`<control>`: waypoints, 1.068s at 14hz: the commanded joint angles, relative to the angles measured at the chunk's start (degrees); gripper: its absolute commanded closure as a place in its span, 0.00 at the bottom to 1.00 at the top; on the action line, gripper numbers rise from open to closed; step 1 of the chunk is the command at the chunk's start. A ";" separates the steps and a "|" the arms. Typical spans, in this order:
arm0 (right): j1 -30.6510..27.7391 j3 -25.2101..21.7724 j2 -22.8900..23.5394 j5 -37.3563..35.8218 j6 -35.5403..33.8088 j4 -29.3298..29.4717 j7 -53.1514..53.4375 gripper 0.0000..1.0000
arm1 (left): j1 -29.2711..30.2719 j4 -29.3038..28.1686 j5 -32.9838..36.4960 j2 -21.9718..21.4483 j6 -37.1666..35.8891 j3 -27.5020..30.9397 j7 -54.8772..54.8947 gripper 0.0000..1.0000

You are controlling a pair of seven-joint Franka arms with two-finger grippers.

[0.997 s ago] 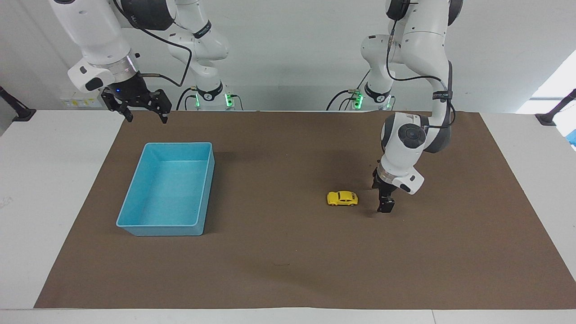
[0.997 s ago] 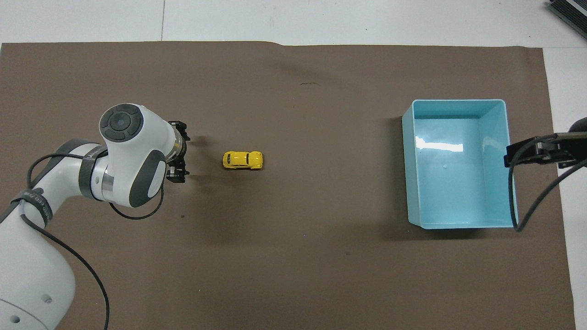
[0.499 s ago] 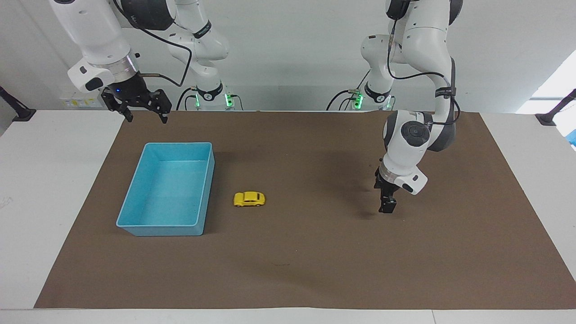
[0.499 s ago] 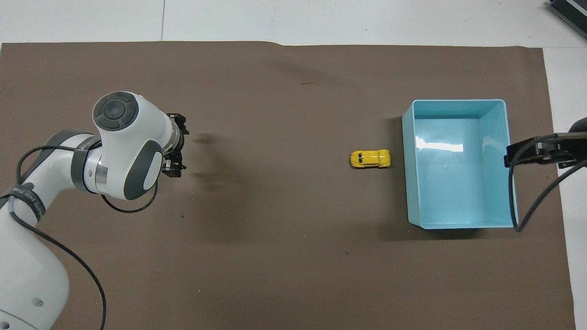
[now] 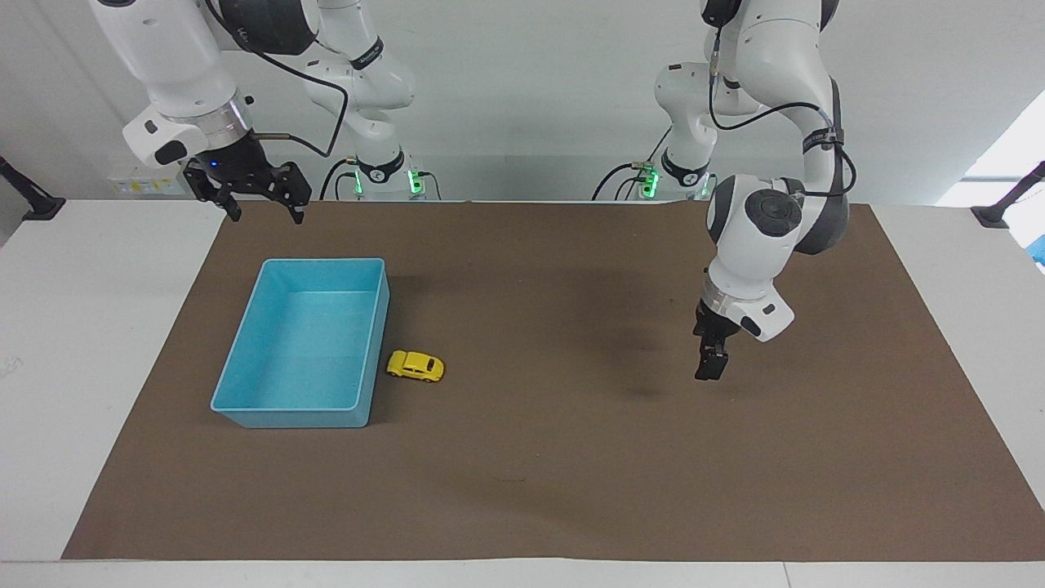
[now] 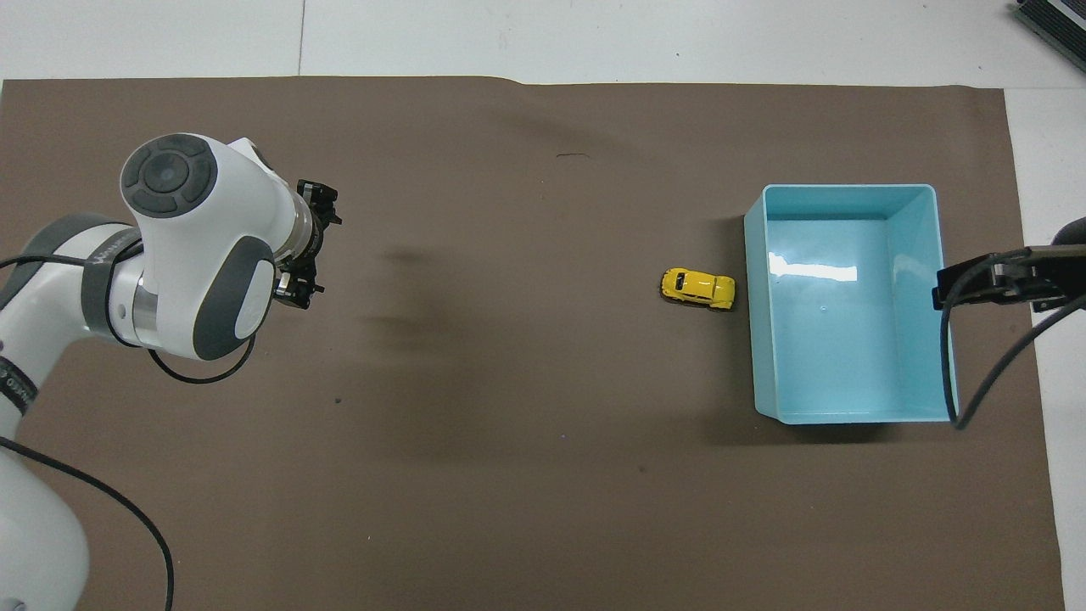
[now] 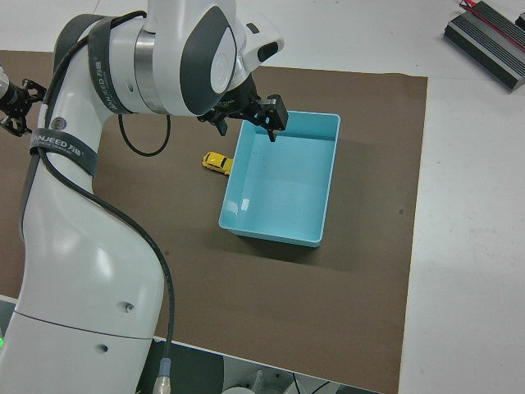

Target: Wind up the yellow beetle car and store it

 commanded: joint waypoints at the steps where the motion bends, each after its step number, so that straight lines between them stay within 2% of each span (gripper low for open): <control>1: -0.43 0.03 -1.09 1.18 -0.59 -0.82 -1.96 0.00 | 0.48 0.72 0.38 -2.37 -3.08 -0.25 6.63 0.00; 3: -0.43 0.03 -1.09 1.18 -0.59 -0.82 -1.96 0.00 | 0.48 0.72 0.38 -4.13 -3.17 -0.16 11.54 0.00; 6: -0.43 0.03 -1.09 1.09 -0.50 -0.82 -1.95 0.00 | 0.74 0.72 0.29 -7.20 -4.30 0.45 25.76 0.00; 11: -0.43 0.03 -1.00 1.09 -0.24 -0.65 -1.08 0.00 | 2.49 0.10 0.03 -9.93 -7.56 0.46 43.87 0.00; 15: -0.43 0.12 -1.27 1.18 -0.50 -0.38 -0.46 0.00 | 3.55 0.19 -0.06 -11.86 -11.68 0.54 63.37 0.00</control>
